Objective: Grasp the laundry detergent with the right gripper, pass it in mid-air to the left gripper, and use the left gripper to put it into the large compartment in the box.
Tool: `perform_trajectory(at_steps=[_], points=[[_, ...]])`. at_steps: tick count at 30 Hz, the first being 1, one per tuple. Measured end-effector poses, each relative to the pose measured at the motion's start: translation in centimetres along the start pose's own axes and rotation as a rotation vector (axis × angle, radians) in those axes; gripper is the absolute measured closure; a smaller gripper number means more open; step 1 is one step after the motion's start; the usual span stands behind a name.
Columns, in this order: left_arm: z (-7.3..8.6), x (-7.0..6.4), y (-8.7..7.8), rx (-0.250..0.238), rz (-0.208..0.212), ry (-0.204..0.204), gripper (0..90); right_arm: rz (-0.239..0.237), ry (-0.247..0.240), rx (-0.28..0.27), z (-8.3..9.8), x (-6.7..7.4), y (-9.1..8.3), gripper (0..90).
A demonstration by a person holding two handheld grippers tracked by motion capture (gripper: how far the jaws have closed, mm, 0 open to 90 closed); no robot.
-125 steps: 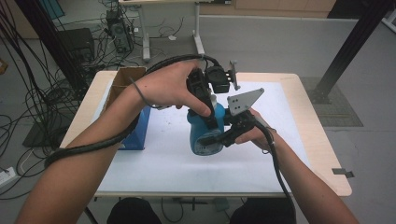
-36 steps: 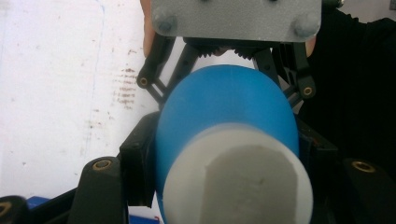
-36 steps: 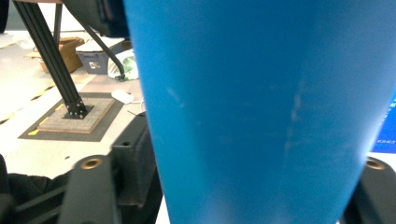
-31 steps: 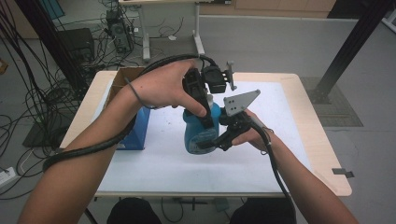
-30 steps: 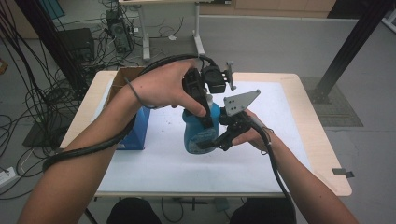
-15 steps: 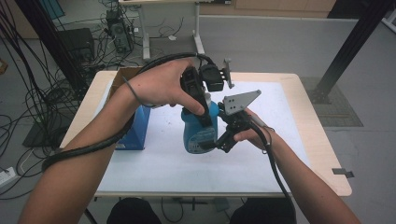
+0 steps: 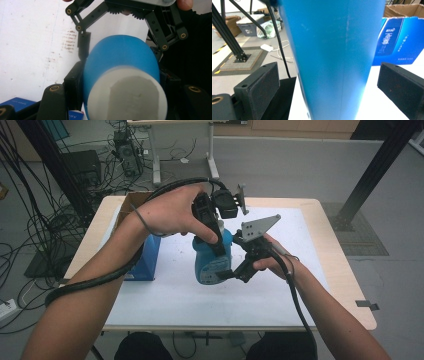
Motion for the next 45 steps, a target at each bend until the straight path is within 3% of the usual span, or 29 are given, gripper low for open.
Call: perform_trajectory(at_steps=[13,26,33,45], points=[[0.8,0.4,-0.6,0.004,-0.021,-0.03,37.8,0.043,0.029,0.136,0.8,-0.1,-1.3,4.1],[1.6,0.7,-0.9,0.006,-0.038,-0.071,37.8,0.088,0.096,0.358,2.4,-0.3,-2.8,4.3],[2.2,1.1,-1.1,0.009,-0.045,-0.095,37.8,0.137,0.1,0.479,3.1,-0.4,-3.5,4.3],[3.6,1.6,-2.0,0.005,-0.065,-0.141,37.8,0.193,0.13,0.576,4.6,-0.7,-4.9,4.3]])
Point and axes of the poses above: each handheld gripper's, and its own axes: y roughly forward along the jaws, z roughly out of its underside, x roughly to its left, the point moved 5 cm from there along y, roughly forward along the jaws, and after that the axes turned 12 degrees about -x, right-handed, at the moved point
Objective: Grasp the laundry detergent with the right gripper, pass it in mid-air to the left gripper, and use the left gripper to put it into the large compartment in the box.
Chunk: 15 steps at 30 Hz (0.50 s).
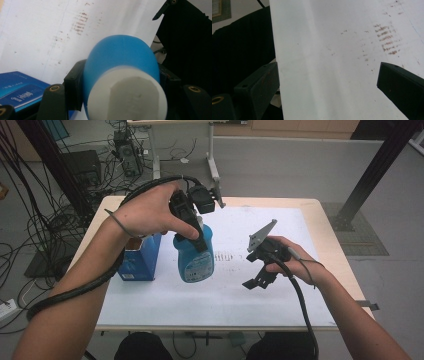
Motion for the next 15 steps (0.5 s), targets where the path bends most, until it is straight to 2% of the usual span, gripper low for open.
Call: perform_trajectory(at_steps=[11,15], points=[[0.2,0.9,-1.7,-0.008,-0.036,-0.056,37.8,0.026,0.028,0.009,1.3,-0.4,-0.7,4.3],[-0.2,1.5,-3.0,-0.007,-0.073,-0.09,37.8,0.023,0.034,0.005,1.5,-0.4,-0.7,4.3]])
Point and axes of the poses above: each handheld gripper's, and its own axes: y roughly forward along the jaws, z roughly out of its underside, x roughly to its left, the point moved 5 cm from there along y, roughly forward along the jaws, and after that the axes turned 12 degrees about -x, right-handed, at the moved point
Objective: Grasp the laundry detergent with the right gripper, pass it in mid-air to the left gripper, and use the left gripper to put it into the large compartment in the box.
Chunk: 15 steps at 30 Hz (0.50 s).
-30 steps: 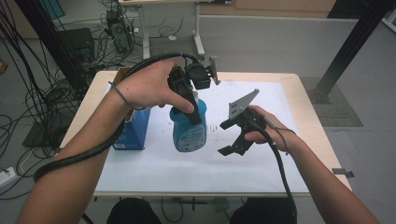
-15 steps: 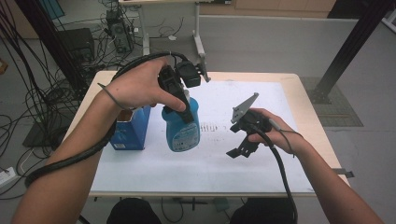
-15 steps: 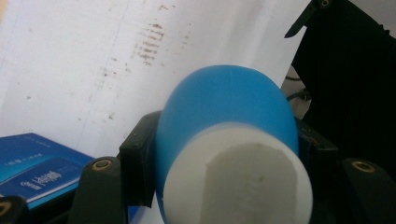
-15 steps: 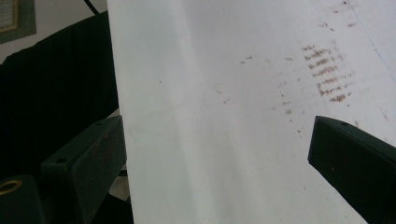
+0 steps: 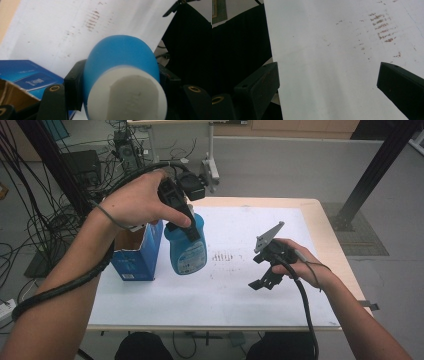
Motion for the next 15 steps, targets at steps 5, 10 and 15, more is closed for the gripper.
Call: perform_trajectory(at_steps=[5,10,15], points=[[-0.5,0.9,-1.7,-0.002,-0.044,-0.05,37.8,-0.005,0.011,-0.009,0.1,-0.1,0.1,4.3],[-0.7,2.1,-3.3,0.0,-0.092,-0.104,37.8,-0.013,0.01,-0.011,0.2,-0.2,0.3,4.3],[-0.8,3.2,-4.2,0.027,-0.139,-0.144,37.8,-0.017,0.01,-0.01,0.1,-0.2,0.6,4.3]])
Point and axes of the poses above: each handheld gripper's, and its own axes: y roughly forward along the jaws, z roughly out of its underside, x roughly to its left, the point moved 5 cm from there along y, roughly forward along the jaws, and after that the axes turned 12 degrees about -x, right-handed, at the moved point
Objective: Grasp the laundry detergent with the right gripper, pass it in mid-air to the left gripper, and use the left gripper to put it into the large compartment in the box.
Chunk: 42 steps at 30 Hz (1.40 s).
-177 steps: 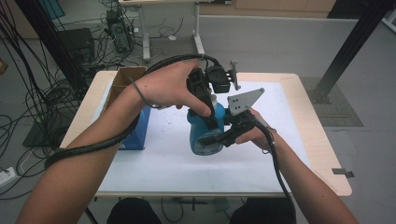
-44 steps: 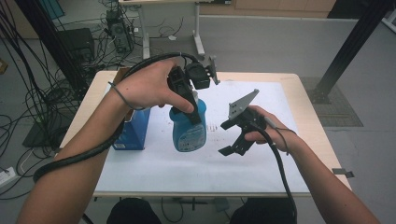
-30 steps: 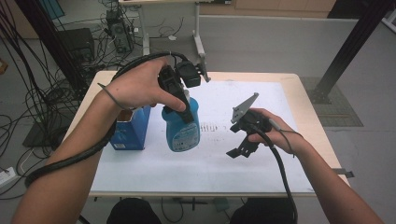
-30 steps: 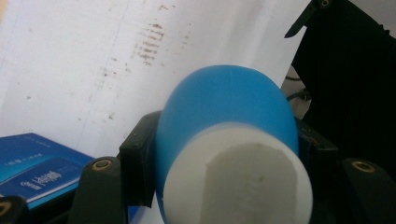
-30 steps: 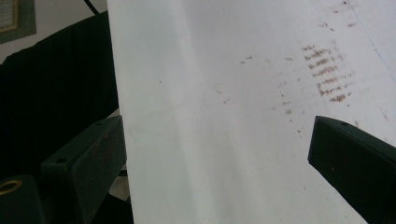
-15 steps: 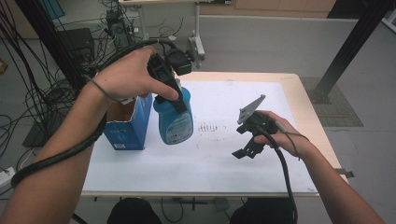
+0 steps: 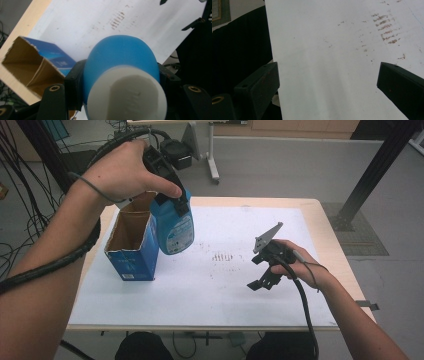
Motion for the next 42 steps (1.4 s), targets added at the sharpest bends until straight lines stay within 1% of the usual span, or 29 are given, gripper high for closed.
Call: perform_trajectory(at_steps=[6,8,9,10,12,13,14,16,17,19,20,21,27,32,33,35,36,38,39,42], points=[[-0.3,1.5,-0.5,0.015,-0.027,-0.048,37.8,-0.008,0.001,-0.002,-0.1,-0.1,0.3,4.3],[-0.3,2.1,-0.5,0.014,-0.039,-0.078,37.8,-0.005,0.001,0.0,-0.2,-0.2,0.4,4.3],[-0.3,2.3,-0.6,0.014,-0.045,-0.087,37.8,-0.004,0.004,0.001,-0.2,-0.2,0.4,4.3],[-0.3,2.7,-0.7,0.01,-0.054,-0.106,37.8,-0.005,0.005,0.001,-0.2,-0.3,0.4,4.3],[-0.3,3.1,-0.9,0.012,-0.066,-0.124,37.8,-0.007,0.003,0.0,-0.2,-0.3,0.4,4.4],[-0.3,3.5,-1.0,0.012,-0.078,-0.144,37.7,-0.007,0.005,0.002,-0.2,-0.3,0.4,4.3],[-0.2,3.7,-1.2,0.018,-0.085,-0.155,37.8,-0.006,0.004,0.004,-0.2,-0.3,0.5,4.3],[-0.2,4.3,-1.5,0.01,-0.101,-0.177,37.8,-0.008,0.004,0.006,-0.2,-0.3,0.5,4.3],[-0.1,4.7,-1.7,0.017,-0.105,-0.181,37.7,-0.004,0.004,0.004,-0.2,-0.3,0.5,4.3],[0.0,5.3,-2.0,0.009,-0.113,-0.207,37.8,-0.003,0.006,0.004,-0.2,-0.4,0.5,4.4],[0.2,5.6,-2.1,0.013,-0.115,-0.214,37.8,-0.001,0.009,0.005,-0.2,-0.4,0.5,4.3],[0.2,5.8,-2.2,0.005,-0.12,-0.234,37.7,0.0,0.007,0.005,-0.3,-0.5,0.5,4.4],[1.3,7.4,-2.5,0.006,-0.152,-0.305,37.7,-0.004,-0.003,-0.001,-0.5,-0.3,0.6,4.4],[2.4,9.1,-2.5,0.022,-0.18,-0.383,37.7,-0.007,-0.008,-0.002,-0.7,-0.2,0.7,4.3],[2.6,9.5,-2.4,0.017,-0.186,-0.407,37.7,-0.005,-0.012,-0.002,-0.8,-0.2,0.7,4.4],[3.3,10.4,-2.3,0.022,-0.196,-0.44,37.7,-0.007,-0.016,-0.007,-0.9,-0.2,0.7,4.4],[3.4,10.7,-2.2,0.018,-0.203,-0.463,37.7,-0.008,-0.016,-0.011,-1.0,-0.2,0.6,4.3],[3.9,11.5,-2.1,0.023,-0.213,-0.497,37.7,-0.006,-0.017,-0.017,-1.1,-0.2,0.6,4.4],[4.1,11.7,-2.1,0.02,-0.219,-0.509,37.7,-0.006,-0.018,-0.019,-1.2,-0.2,0.6,4.3],[4.6,12.5,-1.9,0.019,-0.23,-0.565,37.7,-0.008,-0.022,-0.023,-1.3,-0.2,0.6,4.3]])
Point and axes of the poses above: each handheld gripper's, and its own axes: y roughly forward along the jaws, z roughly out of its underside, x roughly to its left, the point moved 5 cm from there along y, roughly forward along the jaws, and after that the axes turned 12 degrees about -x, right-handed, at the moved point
